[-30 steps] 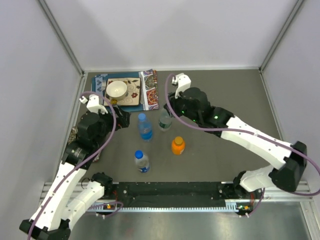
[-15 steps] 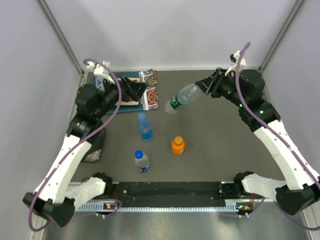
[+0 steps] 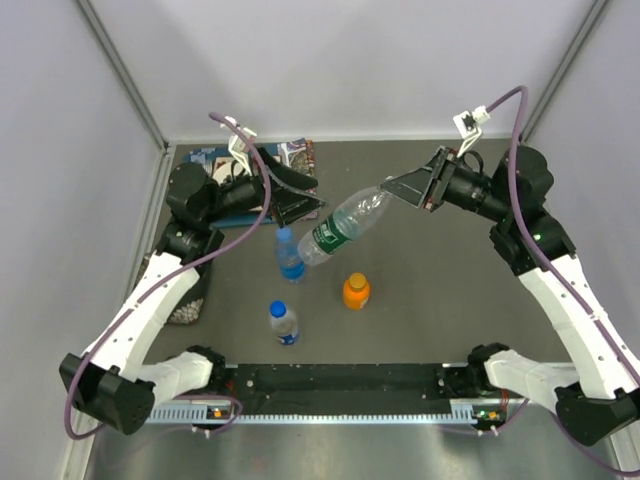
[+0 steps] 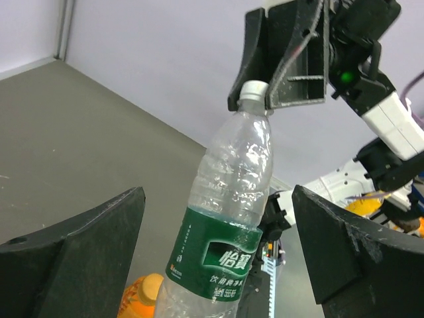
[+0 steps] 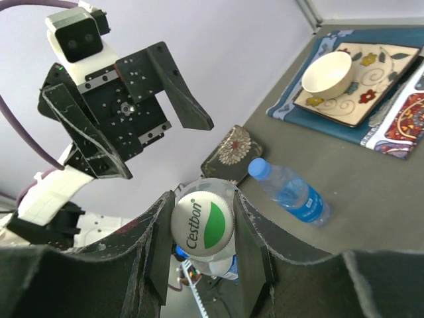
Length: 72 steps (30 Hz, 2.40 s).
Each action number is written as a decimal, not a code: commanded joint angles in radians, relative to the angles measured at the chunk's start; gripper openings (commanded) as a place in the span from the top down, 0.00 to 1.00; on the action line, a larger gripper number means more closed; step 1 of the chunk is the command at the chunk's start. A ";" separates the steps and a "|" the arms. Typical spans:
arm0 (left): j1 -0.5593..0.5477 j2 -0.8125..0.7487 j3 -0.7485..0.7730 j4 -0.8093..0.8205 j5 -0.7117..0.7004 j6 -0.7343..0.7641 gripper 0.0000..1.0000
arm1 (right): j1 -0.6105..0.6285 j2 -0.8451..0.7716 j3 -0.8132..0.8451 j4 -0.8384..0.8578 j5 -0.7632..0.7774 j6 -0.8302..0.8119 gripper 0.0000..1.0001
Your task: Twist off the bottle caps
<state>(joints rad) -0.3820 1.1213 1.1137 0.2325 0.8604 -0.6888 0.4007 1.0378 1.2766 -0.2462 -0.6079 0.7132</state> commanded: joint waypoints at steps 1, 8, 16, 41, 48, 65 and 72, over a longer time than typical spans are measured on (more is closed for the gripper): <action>-0.031 -0.052 0.006 0.022 0.045 0.081 0.02 | -0.008 -0.001 0.070 0.067 -0.070 0.045 1.00; -0.092 -0.055 -0.009 -0.018 0.054 0.147 0.02 | -0.003 0.024 0.112 0.094 -0.098 0.068 1.00; -0.133 -0.038 -0.008 -0.074 0.040 0.195 0.02 | 0.026 0.047 0.156 0.099 -0.093 0.063 1.00; -0.181 -0.040 -0.014 -0.147 0.020 0.339 0.44 | 0.102 0.053 0.227 -0.065 0.084 -0.104 0.39; -0.236 -0.084 -0.015 -0.199 -0.176 0.468 0.61 | 0.105 0.007 0.222 -0.114 0.276 -0.116 0.20; -0.474 -0.101 -0.029 -0.228 -0.727 0.681 0.62 | 0.162 0.074 0.322 -0.099 0.370 -0.027 0.21; -0.486 -0.091 -0.034 -0.228 -0.758 0.704 0.62 | 0.197 0.100 0.310 -0.096 0.379 -0.027 0.26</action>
<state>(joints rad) -0.8612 1.0317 1.0767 -0.0280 0.1528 -0.0147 0.5732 1.1263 1.5536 -0.3725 -0.2436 0.6773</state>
